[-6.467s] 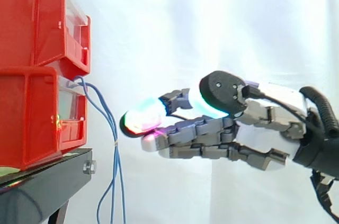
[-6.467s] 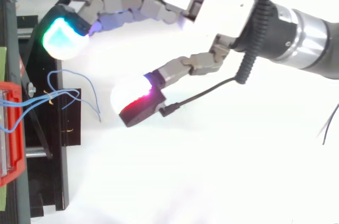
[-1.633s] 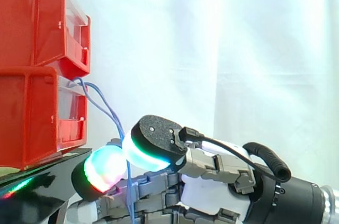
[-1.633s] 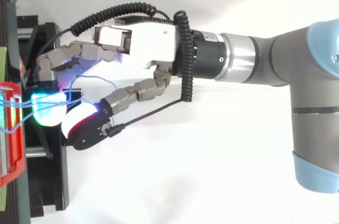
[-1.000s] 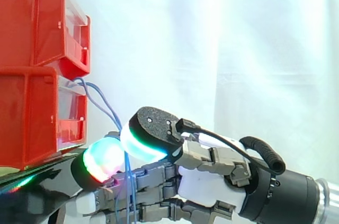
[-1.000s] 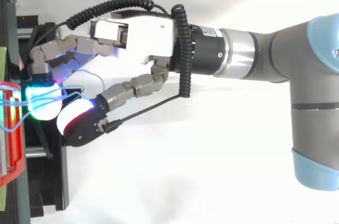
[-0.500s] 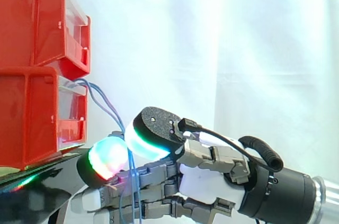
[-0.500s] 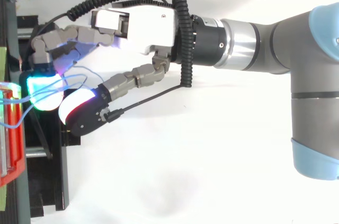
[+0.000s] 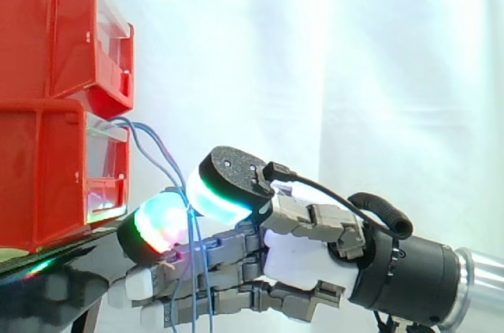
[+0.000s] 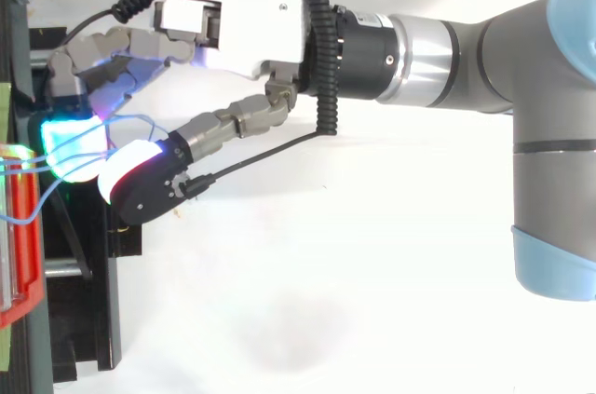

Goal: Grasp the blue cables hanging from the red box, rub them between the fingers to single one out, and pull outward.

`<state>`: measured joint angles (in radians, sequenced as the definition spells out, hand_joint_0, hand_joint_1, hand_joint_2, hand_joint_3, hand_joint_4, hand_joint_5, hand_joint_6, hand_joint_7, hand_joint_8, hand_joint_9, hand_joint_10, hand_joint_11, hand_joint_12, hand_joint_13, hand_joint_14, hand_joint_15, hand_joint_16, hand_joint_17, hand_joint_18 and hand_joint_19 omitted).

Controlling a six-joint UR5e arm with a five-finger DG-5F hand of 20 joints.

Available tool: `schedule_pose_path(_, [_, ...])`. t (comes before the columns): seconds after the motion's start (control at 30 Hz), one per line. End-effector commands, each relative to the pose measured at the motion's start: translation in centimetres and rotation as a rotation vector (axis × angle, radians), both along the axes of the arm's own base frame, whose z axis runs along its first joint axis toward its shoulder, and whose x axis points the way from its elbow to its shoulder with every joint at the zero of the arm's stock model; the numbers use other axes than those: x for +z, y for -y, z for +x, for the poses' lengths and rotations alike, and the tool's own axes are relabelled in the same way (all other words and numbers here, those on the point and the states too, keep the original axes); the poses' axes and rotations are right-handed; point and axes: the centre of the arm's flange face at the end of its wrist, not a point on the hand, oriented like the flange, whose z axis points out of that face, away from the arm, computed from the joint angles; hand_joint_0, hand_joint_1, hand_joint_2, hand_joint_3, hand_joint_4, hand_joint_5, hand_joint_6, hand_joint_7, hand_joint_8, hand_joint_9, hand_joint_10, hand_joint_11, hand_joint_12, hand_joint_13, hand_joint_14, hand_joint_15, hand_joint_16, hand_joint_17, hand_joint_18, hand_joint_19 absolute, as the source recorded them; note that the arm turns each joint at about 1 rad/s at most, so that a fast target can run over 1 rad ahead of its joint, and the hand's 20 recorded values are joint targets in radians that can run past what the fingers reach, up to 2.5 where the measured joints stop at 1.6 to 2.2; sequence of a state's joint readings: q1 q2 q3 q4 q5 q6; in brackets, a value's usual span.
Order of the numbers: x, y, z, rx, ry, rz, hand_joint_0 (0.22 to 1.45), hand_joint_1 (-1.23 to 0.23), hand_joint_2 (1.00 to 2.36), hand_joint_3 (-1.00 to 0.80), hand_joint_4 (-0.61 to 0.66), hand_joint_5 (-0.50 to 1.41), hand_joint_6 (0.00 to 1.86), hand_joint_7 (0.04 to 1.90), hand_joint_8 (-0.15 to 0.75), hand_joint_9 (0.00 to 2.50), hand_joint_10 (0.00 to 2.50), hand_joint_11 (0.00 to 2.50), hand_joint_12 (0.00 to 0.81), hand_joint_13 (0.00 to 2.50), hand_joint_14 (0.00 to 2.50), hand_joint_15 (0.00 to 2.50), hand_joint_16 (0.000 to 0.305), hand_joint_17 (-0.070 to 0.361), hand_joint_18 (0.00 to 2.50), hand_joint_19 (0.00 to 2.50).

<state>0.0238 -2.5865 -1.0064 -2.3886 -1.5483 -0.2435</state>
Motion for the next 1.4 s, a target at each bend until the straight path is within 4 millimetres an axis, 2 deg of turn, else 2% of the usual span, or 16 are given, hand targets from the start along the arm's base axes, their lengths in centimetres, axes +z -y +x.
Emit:
schedule_pose_path(0.0, [0.3,0.2,0.1,0.01,-0.012,0.006,0.53,-0.67,1.01,-0.4,0.19,-0.08,0.53,1.28,0.284,0.76,0.01,0.34,0.359,0.45,0.01,0.18,0.047,0.107,0.44,0.32])
schedule_pose_path(0.27, [0.6,0.5,0.2,0.013,-0.019,0.004,0.53,-0.66,1.01,-0.39,0.18,-0.08,0.56,1.24,0.285,0.76,0.01,0.33,0.36,0.45,0.01,0.18,0.047,0.107,0.44,0.33])
schedule_pose_path(0.37, [0.6,0.6,0.1,0.012,-0.019,0.004,0.57,-0.7,1.01,-0.33,0.15,-0.12,0.76,1.0,0.285,0.77,0.01,0.35,0.353,0.45,0.01,0.17,0.046,0.103,0.44,0.32])
schedule_pose_path(0.4, [0.6,0.6,0.1,0.012,-0.019,0.004,0.57,-0.71,1.01,-0.26,0.12,-0.14,0.82,1.03,0.288,0.77,0.01,0.37,0.352,0.46,0.01,0.18,0.045,0.102,0.44,0.31])
schedule_pose_path(0.5, [0.6,0.8,0.1,0.011,-0.019,0.004,0.57,-0.72,1.02,-0.13,0.12,-0.16,0.9,0.96,0.307,0.79,0.01,0.38,0.372,0.48,0.01,0.18,0.049,0.11,0.48,0.29])
schedule_pose_path(0.87, [0.9,-0.2,-0.1,0.025,-0.059,0.004,0.58,-0.75,1.02,-0.12,0.1,-0.16,0.92,0.9,0.311,0.8,0.01,0.39,0.374,0.5,0.01,0.19,0.049,0.11,0.49,0.29])
schedule_pose_path(1.17, [2.7,0.3,-0.9,0.024,-0.116,0.004,0.59,-0.77,1.02,-0.14,0.09,-0.16,0.91,0.9,0.301,0.79,0.01,0.39,0.364,0.49,0.01,0.19,0.047,0.106,0.48,0.31])
schedule_pose_path(1.37, [4.4,0.7,-2.2,0.026,-0.2,0.009,0.59,-0.77,1.02,-0.16,0.1,-0.16,0.91,0.89,0.297,0.79,0.01,0.4,0.36,0.49,0.01,0.19,0.046,0.104,0.48,0.31])
